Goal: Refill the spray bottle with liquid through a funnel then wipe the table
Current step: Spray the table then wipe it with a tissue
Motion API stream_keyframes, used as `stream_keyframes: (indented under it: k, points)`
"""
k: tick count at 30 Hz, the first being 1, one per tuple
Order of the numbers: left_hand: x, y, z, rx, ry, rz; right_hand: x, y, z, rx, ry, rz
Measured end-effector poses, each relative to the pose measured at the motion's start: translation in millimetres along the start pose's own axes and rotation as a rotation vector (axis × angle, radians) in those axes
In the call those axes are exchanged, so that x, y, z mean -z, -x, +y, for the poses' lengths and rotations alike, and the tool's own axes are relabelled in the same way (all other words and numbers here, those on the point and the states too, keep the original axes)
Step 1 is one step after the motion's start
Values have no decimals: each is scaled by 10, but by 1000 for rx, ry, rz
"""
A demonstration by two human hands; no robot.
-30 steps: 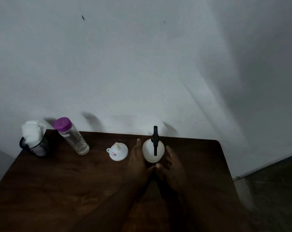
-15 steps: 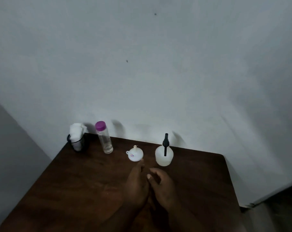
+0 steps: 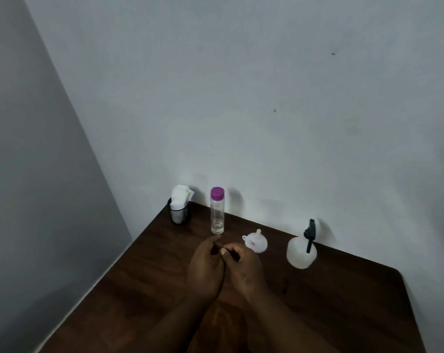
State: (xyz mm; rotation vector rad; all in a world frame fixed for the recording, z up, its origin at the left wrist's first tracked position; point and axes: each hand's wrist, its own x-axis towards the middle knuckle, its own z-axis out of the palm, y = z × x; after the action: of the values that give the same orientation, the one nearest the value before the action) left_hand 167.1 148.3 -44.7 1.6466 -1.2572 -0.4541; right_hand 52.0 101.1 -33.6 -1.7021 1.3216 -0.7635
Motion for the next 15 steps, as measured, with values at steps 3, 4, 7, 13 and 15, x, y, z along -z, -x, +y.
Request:
stream_keyframes:
  k: [3,4,7,13,15]
  points:
    - [240,-159,-202,27,-10,29,-316,-164,-158,0,35,-9]
    - [317,-228,-290,29,-18,35,-435,-229,-208,10,44,-1]
    - [514,-465,-561,62,-45,38,-776,-439,-332,19,60,13]
    - [716,-1042,-1035,99,-64,52,-1344,-961,-515,-38,75,92]
    - [728,-1259,-1189,119,-69,55,-1513,-1175,-516,-76,84,115]
